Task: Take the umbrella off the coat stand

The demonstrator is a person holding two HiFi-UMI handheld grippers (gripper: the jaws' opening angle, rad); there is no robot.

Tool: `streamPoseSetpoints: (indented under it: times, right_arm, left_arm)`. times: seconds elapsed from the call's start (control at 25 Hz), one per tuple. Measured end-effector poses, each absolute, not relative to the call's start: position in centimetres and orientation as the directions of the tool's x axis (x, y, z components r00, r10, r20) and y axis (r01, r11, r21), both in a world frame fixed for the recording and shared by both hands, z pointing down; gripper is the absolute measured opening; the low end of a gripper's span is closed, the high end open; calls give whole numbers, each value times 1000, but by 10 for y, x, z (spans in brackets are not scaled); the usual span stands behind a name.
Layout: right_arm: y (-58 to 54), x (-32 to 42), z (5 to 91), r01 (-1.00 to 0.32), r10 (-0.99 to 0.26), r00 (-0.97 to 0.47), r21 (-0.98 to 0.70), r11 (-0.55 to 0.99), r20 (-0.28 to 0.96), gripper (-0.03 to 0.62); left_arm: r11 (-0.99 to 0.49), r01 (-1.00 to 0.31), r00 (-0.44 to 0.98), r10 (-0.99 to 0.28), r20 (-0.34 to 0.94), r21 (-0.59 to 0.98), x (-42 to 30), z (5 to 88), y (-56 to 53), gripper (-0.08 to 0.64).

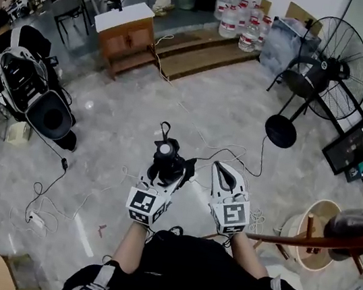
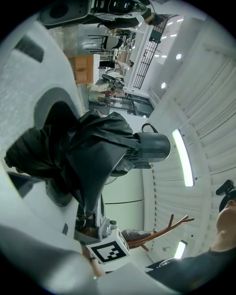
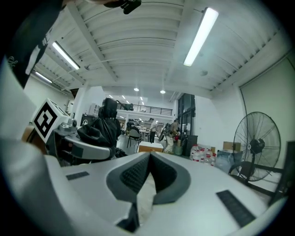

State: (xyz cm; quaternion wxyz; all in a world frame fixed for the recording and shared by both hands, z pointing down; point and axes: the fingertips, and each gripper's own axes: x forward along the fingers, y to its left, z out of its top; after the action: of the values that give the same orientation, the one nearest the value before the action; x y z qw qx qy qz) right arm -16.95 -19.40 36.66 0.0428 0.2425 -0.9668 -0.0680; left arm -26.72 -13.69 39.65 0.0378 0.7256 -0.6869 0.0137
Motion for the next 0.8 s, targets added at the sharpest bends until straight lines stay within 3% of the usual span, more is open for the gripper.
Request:
streamPoseSetpoints:
  times: [0.48,0.8]
  right_arm:
    - [-163,-175,369,-415,-427,-903,175,893,36,5]
    - [-139,-181,363,-458,-466,-885,163,874,12,5]
  left_arm:
    - [-24,-999,26,-996,80,21,-263,399,-105,268]
    - [-27,-1000,28,-996,84,12,-273,398,-73,268]
